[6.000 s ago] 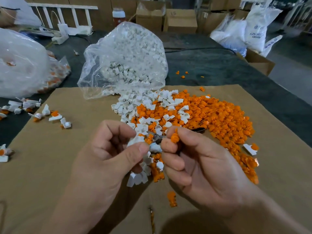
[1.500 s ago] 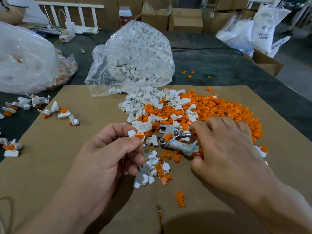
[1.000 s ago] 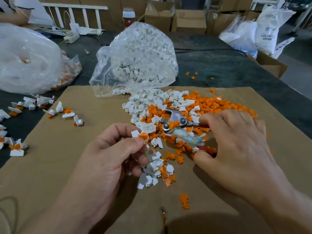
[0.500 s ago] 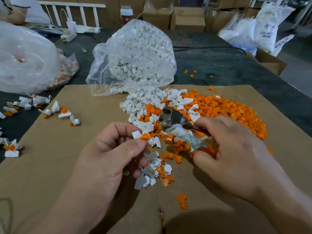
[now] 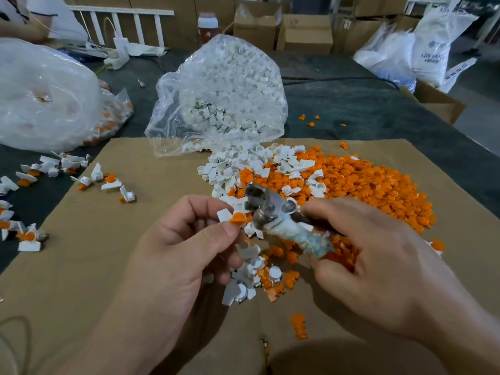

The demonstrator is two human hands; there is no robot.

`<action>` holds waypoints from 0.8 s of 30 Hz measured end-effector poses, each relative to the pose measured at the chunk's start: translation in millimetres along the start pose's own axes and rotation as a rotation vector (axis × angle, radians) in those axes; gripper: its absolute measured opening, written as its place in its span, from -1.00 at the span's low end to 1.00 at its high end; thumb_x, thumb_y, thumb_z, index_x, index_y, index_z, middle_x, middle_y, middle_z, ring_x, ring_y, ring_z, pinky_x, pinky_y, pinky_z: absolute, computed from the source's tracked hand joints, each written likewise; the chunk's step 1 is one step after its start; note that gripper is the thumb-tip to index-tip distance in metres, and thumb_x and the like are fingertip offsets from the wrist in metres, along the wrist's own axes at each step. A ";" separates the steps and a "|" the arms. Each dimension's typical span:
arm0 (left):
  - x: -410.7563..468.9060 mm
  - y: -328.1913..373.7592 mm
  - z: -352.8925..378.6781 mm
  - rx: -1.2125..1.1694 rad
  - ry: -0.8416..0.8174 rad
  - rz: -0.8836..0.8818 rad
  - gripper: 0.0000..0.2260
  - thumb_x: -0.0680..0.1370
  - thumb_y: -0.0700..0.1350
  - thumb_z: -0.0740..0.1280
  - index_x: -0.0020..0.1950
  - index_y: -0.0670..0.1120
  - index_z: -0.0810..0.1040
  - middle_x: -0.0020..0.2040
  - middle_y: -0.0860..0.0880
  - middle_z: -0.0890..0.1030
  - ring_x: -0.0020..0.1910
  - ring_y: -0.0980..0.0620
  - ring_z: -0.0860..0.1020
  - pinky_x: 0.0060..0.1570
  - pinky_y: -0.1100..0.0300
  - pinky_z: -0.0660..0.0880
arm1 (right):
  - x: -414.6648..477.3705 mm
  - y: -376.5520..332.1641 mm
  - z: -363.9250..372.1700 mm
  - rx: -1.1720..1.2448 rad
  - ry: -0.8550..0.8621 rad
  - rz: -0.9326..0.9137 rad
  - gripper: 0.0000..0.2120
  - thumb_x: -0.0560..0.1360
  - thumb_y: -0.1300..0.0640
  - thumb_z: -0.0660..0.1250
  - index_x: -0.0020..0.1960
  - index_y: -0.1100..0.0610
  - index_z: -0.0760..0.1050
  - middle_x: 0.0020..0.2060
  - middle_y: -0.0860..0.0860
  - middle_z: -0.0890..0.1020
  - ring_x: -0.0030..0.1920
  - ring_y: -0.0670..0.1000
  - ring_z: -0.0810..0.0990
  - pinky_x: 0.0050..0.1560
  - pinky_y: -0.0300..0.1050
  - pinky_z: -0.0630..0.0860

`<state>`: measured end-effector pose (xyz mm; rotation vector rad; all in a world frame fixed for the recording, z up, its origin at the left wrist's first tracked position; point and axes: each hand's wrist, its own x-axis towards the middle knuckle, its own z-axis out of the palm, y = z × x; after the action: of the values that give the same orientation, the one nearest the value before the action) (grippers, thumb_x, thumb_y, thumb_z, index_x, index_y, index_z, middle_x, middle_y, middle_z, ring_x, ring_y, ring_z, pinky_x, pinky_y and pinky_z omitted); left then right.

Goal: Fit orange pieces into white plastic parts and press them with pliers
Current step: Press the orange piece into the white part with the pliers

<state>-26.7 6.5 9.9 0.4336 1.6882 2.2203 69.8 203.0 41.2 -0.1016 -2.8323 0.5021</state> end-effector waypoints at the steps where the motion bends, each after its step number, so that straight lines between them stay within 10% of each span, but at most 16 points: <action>1: -0.2 0.5 -0.4 -0.009 -0.002 0.012 -0.79 0.23 -0.07 0.51 -0.16 -0.02 0.66 -0.33 -0.12 0.60 -0.43 0.03 0.54 -0.51 0.24 0.43 | -1.2 -1.2 -0.3 0.003 -0.005 -0.019 -0.49 0.34 -0.17 0.14 0.29 -0.21 0.38 0.07 -0.31 0.49 0.07 -0.20 0.45 0.00 -0.21 0.40; 24: 0.4 1.9 -8.1 0.102 -0.082 0.193 -0.84 0.34 -0.02 0.46 -0.11 -0.01 0.65 -0.37 -0.06 0.56 -0.43 0.04 0.55 -0.51 0.27 0.45 | -5.6 -1.3 -7.9 0.039 -0.090 -0.106 -0.51 0.35 -0.12 0.18 0.28 -0.21 0.41 0.08 -0.34 0.52 0.06 -0.23 0.43 0.04 -0.27 0.35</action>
<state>-30.6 -0.8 9.7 0.7309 1.7891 2.2187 77.3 203.8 47.5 0.0810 -2.8946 0.5518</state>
